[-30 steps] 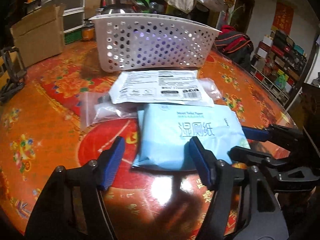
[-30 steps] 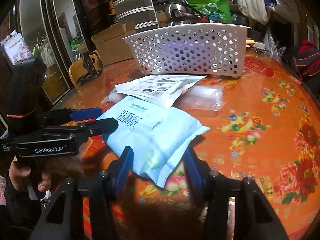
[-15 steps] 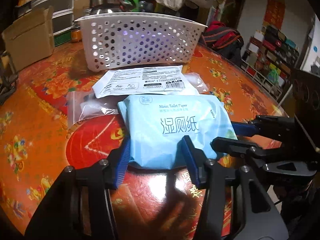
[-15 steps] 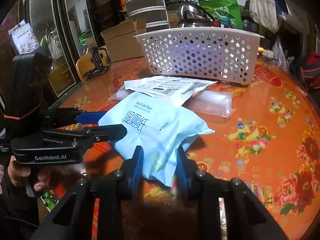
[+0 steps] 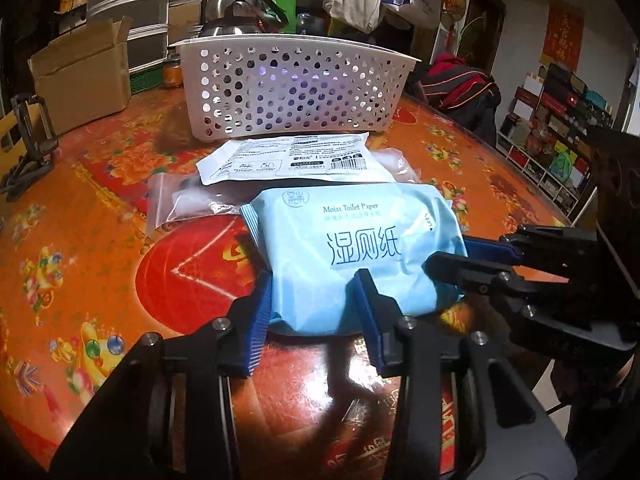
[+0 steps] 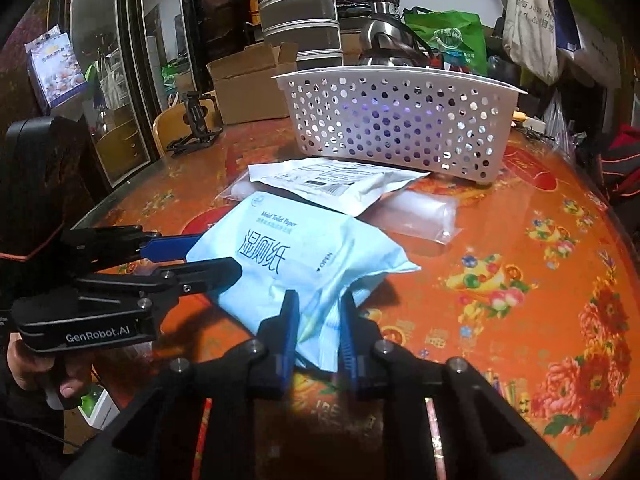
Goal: Organize soft objects
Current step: 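Lift the blue pack into the basket and open both tools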
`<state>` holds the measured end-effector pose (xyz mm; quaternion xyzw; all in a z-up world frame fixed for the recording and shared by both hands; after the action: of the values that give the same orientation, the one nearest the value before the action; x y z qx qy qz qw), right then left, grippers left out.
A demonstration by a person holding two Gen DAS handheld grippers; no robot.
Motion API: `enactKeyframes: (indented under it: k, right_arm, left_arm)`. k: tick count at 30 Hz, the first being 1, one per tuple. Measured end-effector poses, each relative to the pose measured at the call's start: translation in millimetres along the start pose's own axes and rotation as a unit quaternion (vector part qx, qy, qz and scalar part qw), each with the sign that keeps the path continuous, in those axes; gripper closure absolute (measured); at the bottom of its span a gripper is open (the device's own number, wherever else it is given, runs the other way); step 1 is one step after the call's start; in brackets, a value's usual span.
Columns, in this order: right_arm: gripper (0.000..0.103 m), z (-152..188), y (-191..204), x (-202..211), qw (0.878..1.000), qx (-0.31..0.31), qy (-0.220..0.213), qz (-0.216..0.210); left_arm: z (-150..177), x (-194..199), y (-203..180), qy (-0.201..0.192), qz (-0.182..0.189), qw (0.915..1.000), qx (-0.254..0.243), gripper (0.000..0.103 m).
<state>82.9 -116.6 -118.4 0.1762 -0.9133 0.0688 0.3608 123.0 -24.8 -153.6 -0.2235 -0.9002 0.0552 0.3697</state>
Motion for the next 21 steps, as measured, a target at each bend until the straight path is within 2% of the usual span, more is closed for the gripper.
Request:
enactKeyframes:
  k: [3,6,9,14,21]
  right_arm:
    - [0.087,-0.4,1.5,2.5,1.0,0.006,-0.008,0.013]
    - [0.088,-4.5,-2.9,9.9,1.0,0.002,-0.018,0.015]
    - [0.089,-10.6,-3.2,22.5,0.999,0.008,-0.036,0.022]
    - [0.088,-32.7,-1.2,45.7,0.997,0.019,-0.071,0.027]
    - [0.089,-77.1,-2.4,58.9,0.994,0.04,-0.099,0.038]
  left_arm:
    - [1.1,2.6,-1.3,-0.01,-0.001,0.9999,-0.003,0.066]
    - [3.8,7.7,-5.8,-0.021,0.021,0.9995,-0.004,0.066]
    - [0.8,14.2,-12.1,-0.033,0.024,0.9991,-0.007,0.066]
    - [-14.6,35.7,-21.4,-0.066,0.016,0.9976,-0.017,0.066]
    - [-54.2,56.3,-20.4,-0.099,0.006,0.9948,-0.022,0.066]
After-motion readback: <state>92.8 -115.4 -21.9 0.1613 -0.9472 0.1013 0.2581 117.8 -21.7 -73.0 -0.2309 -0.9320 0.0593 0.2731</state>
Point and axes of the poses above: each gripper's, at about its wrist camera, not at the fingertips, and x roughly against the way its jaws point, y to its left, z to its underside, the point moved 8 cm from there along -x, roughly the way its jaws point, and after that the axes turned 10 degrees about z, right-handed, at the moved point
